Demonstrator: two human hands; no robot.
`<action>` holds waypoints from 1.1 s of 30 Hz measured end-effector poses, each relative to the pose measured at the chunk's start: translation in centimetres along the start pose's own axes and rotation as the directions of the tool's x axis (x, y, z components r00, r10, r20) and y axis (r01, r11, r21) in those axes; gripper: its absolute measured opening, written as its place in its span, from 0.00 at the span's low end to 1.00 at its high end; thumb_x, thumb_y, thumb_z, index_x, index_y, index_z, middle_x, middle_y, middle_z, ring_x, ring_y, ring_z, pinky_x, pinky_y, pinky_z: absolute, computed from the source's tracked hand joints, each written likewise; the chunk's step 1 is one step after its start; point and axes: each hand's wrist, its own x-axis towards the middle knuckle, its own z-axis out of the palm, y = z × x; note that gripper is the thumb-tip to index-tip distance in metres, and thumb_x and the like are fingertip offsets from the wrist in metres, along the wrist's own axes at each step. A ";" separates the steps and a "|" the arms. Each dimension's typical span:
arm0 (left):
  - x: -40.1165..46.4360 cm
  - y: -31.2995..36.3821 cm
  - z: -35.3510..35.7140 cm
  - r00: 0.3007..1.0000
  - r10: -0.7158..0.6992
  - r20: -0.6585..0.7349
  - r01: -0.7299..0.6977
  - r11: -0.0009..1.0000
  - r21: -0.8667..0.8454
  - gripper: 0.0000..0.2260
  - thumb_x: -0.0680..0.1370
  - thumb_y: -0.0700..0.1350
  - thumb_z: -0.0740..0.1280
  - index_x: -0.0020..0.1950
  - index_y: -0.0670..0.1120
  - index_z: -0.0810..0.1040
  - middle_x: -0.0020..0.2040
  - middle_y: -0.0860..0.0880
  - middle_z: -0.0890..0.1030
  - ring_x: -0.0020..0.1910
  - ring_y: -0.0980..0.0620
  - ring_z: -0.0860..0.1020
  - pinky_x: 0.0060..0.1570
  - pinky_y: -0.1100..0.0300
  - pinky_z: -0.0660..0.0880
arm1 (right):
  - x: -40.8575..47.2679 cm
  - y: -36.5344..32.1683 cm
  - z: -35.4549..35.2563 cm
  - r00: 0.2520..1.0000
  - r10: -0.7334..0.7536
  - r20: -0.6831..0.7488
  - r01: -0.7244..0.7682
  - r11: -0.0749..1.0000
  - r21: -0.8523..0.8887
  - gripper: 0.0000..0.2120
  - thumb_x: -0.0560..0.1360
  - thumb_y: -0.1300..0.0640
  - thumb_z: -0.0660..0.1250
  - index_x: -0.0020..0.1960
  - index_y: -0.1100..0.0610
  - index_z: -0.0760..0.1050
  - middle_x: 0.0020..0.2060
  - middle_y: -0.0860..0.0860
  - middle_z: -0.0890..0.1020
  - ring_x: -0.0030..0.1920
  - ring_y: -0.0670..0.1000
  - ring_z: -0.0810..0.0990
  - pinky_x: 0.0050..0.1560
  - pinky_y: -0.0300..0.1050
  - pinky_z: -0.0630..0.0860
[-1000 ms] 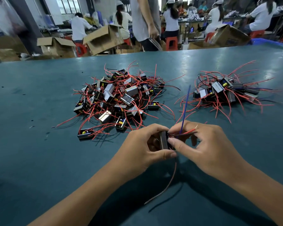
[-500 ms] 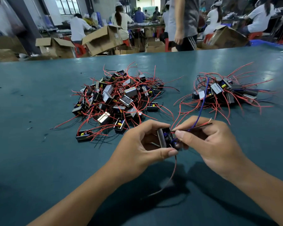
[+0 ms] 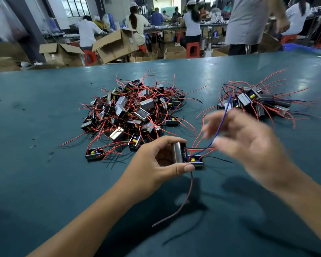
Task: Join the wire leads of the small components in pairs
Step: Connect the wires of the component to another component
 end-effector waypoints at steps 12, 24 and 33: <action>-0.1 -0.1 0.1 0.996 0.053 0.072 -0.064 0.984 0.166 0.23 0.67 0.53 0.78 0.60 0.47 0.80 0.48 0.49 0.85 0.47 0.47 0.83 0.52 0.47 0.80 | -1.5 0.0 2.2 0.978 -0.061 0.200 0.186 0.693 -0.696 0.08 0.76 0.52 0.69 0.52 0.54 0.79 0.45 0.46 0.82 0.47 0.52 0.80 0.50 0.53 0.76; -0.3 0.4 0.7 0.971 0.238 0.023 -0.225 0.877 0.424 0.23 0.68 0.57 0.77 0.57 0.45 0.82 0.44 0.52 0.83 0.41 0.54 0.81 0.43 0.58 0.78 | -1.3 0.5 2.1 0.948 -0.203 0.247 0.319 0.630 -0.708 0.08 0.78 0.57 0.65 0.42 0.59 0.77 0.36 0.49 0.78 0.35 0.53 0.76 0.36 0.49 0.74; -0.4 0.3 0.7 0.997 0.073 -0.027 -0.072 0.997 0.023 0.22 0.66 0.50 0.79 0.59 0.51 0.80 0.47 0.48 0.86 0.46 0.48 0.84 0.51 0.56 0.81 | -1.2 1.1 2.5 0.878 -0.436 0.198 0.433 0.546 -0.718 0.10 0.78 0.63 0.66 0.38 0.64 0.78 0.32 0.54 0.76 0.31 0.57 0.73 0.33 0.53 0.72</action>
